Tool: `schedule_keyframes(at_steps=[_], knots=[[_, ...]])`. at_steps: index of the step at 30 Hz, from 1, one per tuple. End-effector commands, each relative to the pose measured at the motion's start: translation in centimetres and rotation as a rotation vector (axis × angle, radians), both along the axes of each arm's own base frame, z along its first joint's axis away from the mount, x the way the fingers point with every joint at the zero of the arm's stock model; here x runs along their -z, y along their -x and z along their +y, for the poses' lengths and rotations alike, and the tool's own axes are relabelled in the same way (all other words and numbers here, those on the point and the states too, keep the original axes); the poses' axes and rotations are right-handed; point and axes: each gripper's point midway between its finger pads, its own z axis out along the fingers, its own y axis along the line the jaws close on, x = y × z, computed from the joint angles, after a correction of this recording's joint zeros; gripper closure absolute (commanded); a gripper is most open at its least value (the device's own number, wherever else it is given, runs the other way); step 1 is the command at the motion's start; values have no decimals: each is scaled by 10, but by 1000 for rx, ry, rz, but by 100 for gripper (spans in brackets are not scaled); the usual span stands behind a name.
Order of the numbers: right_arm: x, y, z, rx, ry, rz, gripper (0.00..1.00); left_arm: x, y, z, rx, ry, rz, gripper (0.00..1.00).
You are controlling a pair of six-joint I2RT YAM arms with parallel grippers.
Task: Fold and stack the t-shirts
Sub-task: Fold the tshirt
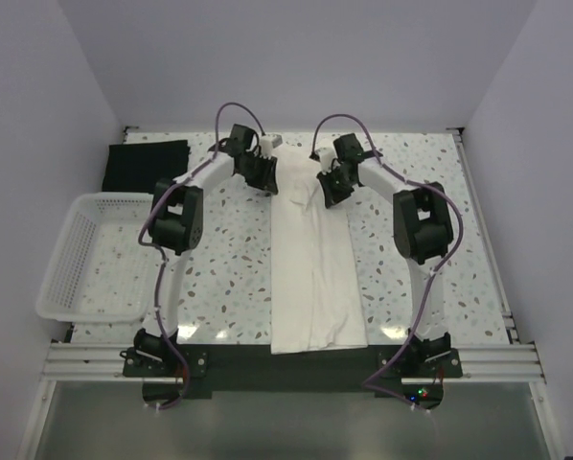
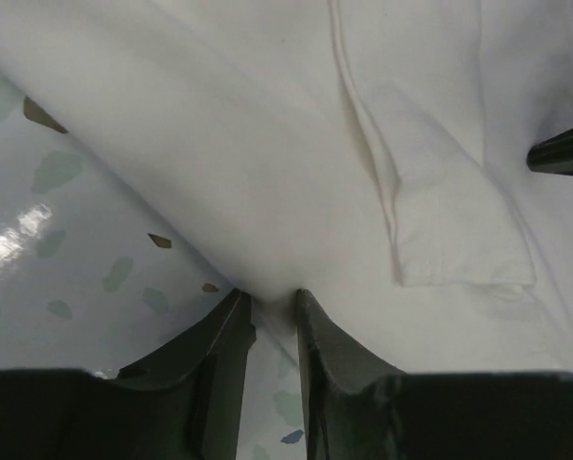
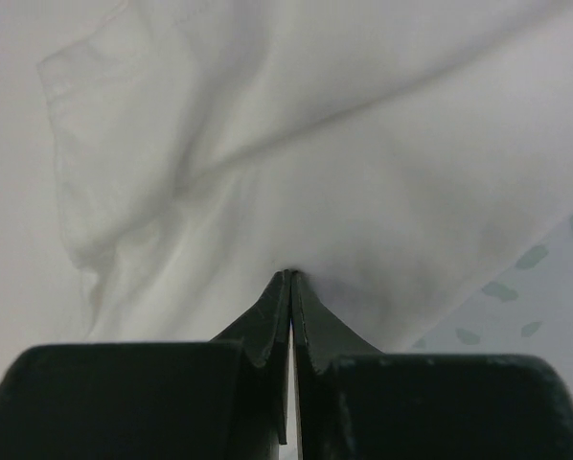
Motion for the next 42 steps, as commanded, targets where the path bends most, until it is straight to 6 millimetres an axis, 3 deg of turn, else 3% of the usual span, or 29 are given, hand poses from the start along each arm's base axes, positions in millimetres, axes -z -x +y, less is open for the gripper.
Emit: schedule_keyframes(at_steps=[1, 8, 19, 23, 27, 28, 31, 32, 33, 34, 35, 37, 39, 42], knots=[[2, -35, -1, 57, 13, -77, 99, 15, -21, 21, -66, -35, 15, 69], [8, -67, -5, 102, 33, -118, 99, 17, -49, 30, -94, -46, -33, 70], [12, -83, -11, 156, 73, -134, 96, 17, -84, 43, -137, -43, -117, 72], [-9, -91, -1, 137, 2, -169, 91, -13, -97, 39, -138, 56, -184, 69], [-52, -96, 9, 113, -91, -226, 85, -77, -108, 32, -101, 117, -348, 64], [-73, -96, 11, 106, -122, -255, 84, -85, -107, 30, -93, 121, -368, 63], [-105, -83, 15, 76, -187, -261, 82, -110, -98, 29, -63, 134, -387, 63], [-110, -77, 15, 62, -193, -261, 82, -105, -90, 28, -51, 135, -362, 63], [-114, -72, 15, 52, -200, -256, 82, -116, -81, 24, -38, 145, -363, 63], [-113, -66, 14, 47, -197, -247, 82, -115, -74, 22, -29, 149, -351, 63], [-114, -57, 11, 42, -192, -237, 82, -102, -62, 21, -19, 147, -309, 63], [-107, -48, 10, 40, -189, -208, 83, -105, -48, 11, 4, 153, -303, 64], [-93, -40, 10, 48, -190, -161, 85, -90, -30, 0, 28, 144, -257, 64], [-75, -35, 11, 78, -189, -91, 95, -66, -11, -15, 93, 116, -209, 65]])
